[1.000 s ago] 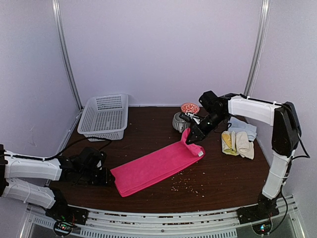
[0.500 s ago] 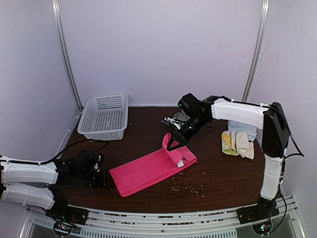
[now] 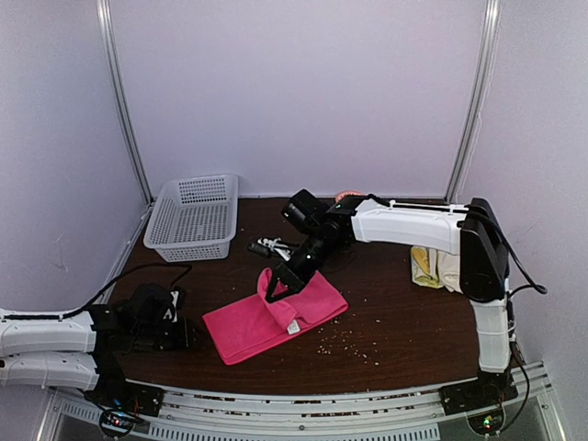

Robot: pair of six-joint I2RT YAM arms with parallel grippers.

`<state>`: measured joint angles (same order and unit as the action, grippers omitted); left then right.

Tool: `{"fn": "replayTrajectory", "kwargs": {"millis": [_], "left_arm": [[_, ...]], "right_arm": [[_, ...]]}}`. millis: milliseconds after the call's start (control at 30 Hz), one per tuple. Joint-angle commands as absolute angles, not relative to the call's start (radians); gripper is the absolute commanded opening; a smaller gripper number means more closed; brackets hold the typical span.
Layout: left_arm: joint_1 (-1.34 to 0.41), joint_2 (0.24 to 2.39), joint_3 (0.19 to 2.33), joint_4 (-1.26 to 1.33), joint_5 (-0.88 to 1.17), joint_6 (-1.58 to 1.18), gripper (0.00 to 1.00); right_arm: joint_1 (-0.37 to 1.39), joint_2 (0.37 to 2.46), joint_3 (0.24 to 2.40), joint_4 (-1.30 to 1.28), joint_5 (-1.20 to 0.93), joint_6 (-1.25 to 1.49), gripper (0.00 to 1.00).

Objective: Roll the towels
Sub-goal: Fold the towel at the center of the board.

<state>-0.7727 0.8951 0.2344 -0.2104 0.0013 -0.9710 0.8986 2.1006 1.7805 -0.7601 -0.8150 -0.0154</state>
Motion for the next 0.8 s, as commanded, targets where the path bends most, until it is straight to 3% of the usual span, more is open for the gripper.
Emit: {"fn": "replayTrajectory", "kwargs": {"millis": [0, 333, 767], "left_arm": [[-0.772, 0.882, 0.222, -0.188, 0.016, -0.974, 0.26], [-0.772, 0.843, 0.163, -0.156, 0.024, -1.000, 0.25], [-0.772, 0.867, 0.134, -0.114, 0.038, -1.000, 0.23]], "right_arm": [[0.930, 2.163, 1.852, -0.699, -0.795, 0.077, 0.00], [1.010, 2.294, 1.964, -0.636, -0.668, 0.223, 0.00], [1.052, 2.372, 2.064, -0.642, -0.689, 0.220, 0.00]]}}
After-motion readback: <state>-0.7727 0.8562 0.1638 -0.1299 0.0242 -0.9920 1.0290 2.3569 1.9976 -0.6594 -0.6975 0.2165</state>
